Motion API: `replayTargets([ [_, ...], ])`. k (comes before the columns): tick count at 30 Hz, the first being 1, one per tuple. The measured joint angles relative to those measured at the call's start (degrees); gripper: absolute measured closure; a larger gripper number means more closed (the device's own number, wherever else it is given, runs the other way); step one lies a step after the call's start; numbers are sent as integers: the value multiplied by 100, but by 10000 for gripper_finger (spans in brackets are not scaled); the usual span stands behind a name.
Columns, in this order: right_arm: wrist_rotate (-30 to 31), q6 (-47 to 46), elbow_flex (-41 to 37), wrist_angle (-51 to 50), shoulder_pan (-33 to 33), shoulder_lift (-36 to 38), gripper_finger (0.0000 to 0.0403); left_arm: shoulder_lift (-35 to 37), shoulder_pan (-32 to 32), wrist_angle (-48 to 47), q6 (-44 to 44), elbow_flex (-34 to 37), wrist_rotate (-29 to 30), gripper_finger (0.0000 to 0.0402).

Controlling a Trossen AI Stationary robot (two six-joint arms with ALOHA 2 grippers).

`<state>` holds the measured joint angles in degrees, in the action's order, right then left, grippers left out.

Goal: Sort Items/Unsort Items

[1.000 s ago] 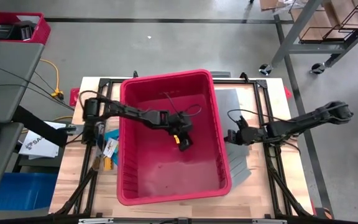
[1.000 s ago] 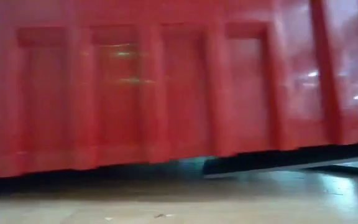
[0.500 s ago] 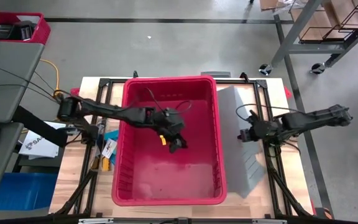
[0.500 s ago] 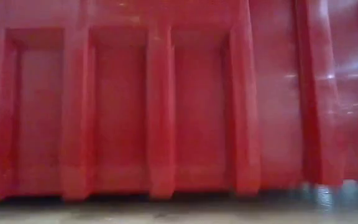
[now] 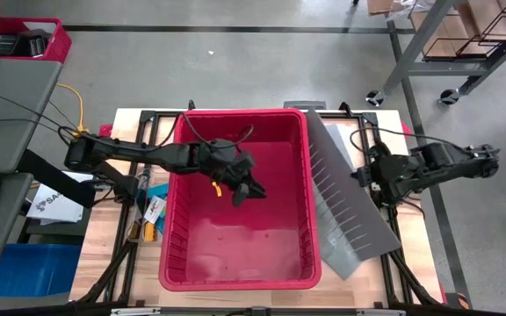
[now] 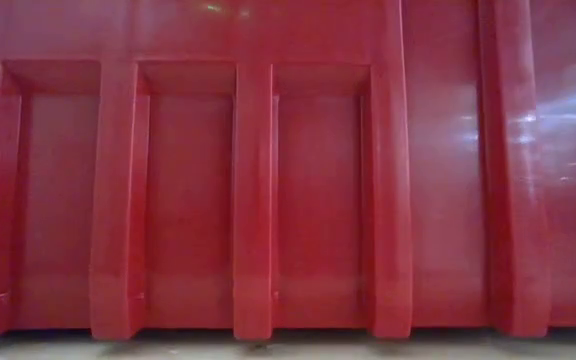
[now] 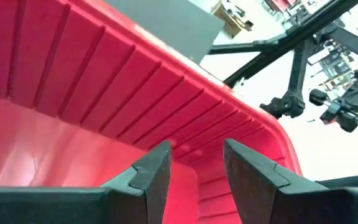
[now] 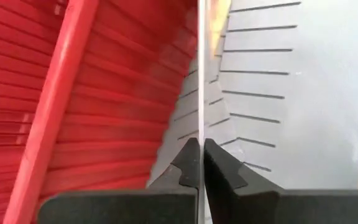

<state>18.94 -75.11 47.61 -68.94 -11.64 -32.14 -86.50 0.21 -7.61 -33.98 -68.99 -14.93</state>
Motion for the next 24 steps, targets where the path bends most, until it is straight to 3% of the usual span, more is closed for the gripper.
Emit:
replayTargets([
  [7, -374, 241, -65, -78, 0, -464, 402, -14, -1, -93, 35, 0, 107, 257],
  [15, -590, 336, -250, 538, 0, -1298, 403, -21, -99, -227, 264, 1, 331, 257],
  [24, -847, 686, -247, 1520, -2, -1711, 402, -21, -189, -157, 273, 0, 323, 257],
])
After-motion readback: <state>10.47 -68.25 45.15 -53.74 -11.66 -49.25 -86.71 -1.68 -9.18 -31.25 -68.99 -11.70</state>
